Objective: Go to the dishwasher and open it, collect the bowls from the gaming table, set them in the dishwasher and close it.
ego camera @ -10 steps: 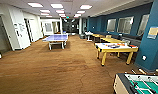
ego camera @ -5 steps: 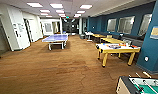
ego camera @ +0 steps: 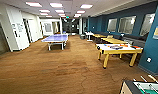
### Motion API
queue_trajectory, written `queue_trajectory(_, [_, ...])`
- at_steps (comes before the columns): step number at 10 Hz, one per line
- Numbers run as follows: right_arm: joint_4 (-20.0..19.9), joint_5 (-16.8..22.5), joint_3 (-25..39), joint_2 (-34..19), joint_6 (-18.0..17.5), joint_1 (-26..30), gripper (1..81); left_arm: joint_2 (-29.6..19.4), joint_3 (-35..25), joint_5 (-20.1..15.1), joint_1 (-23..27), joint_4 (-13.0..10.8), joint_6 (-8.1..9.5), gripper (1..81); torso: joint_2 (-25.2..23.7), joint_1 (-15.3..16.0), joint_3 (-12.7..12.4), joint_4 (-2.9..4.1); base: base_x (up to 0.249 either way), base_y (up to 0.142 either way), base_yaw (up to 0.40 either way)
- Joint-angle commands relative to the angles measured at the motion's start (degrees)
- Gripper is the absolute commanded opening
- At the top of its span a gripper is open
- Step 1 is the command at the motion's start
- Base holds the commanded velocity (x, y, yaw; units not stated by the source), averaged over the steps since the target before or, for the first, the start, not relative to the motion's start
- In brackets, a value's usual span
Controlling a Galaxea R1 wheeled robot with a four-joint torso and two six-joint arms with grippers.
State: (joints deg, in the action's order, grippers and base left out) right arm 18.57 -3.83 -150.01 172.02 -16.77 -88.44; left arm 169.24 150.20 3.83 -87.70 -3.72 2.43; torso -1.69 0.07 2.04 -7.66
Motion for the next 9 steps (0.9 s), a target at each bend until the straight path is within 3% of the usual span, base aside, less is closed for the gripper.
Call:
queue_trajectory(1, [-0.64,2.25,-0.28,0.01,-0.28,2.96,81.1,-0.30,0.09,-2.95,2.75,0.11,-0.14,81.1,0.00,0.00,0.00,0.00,0.165,0.000,0.000])
queue_trajectory(9, [-0.47,1.98,-0.28,0.01,-0.28,2.70,81.1,-0.13,0.09,-2.95,2.75,0.11,-0.23,81.1,0.00,0.00,0.02,0.00,0.185,0.000,0.000])
